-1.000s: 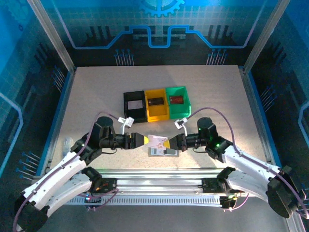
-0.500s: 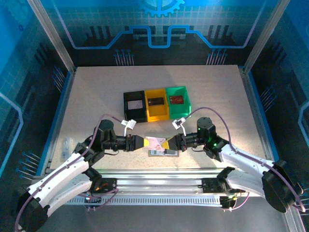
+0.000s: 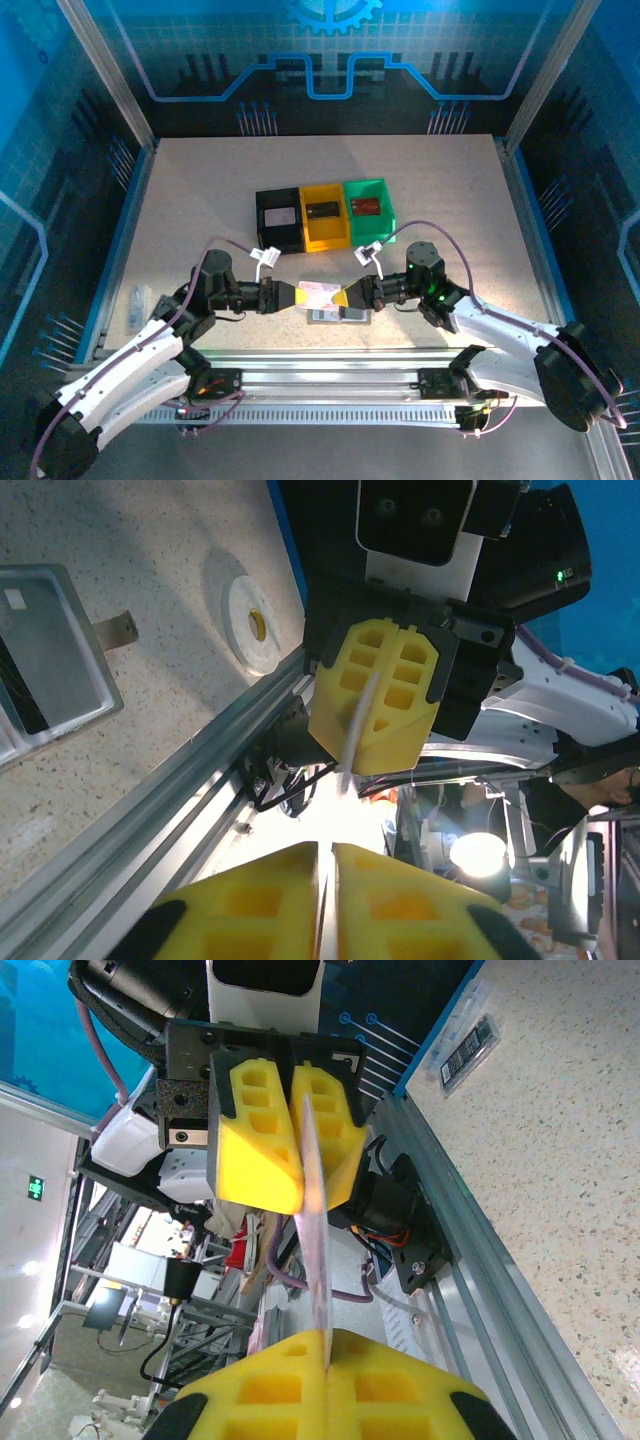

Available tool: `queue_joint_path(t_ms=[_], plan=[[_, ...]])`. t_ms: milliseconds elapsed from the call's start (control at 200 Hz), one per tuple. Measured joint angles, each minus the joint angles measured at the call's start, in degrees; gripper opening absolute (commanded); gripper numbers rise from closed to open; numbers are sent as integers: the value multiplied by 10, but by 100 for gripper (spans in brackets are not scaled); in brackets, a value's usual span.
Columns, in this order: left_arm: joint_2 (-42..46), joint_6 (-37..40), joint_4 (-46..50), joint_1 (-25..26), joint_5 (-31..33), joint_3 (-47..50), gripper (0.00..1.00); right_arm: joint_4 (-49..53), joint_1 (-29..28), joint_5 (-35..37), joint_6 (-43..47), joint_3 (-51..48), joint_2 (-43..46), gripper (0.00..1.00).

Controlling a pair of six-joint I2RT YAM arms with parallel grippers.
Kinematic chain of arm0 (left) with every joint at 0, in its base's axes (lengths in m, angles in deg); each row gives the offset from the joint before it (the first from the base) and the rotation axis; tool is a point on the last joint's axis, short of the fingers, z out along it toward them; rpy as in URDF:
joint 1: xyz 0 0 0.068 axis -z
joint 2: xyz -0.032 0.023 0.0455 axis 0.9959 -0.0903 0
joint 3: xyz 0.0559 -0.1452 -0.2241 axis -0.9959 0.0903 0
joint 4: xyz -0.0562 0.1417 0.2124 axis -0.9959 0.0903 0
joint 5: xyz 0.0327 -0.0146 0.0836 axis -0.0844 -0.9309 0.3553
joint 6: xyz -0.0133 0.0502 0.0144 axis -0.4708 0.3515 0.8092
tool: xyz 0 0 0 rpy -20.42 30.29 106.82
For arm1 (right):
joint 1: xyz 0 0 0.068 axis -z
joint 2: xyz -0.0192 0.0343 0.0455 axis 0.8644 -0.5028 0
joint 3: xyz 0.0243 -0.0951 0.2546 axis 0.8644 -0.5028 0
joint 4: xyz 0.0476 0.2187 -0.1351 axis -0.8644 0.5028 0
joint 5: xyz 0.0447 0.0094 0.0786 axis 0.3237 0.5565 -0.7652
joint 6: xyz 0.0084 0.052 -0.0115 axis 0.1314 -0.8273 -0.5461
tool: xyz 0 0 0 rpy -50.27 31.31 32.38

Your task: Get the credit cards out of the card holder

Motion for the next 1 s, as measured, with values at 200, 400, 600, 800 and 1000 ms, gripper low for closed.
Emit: queue_joint_path(t_ms=[200,400,600,800,1000], plan=[[2,10,14,0,5,-3,0,15,0,3,5,0,1,15],[3,49,90,0,52,-55,0,110,11,33,49,13,45,44],[-10,80,147,-14,107,-99,0,253,44,79,119,64,110,69],[-61,111,212,-60,156,-153,0,432,64,160,200,131,158,89],[-135,145,242,-123,178,-212,0,602,65,282,271,218,196,100]])
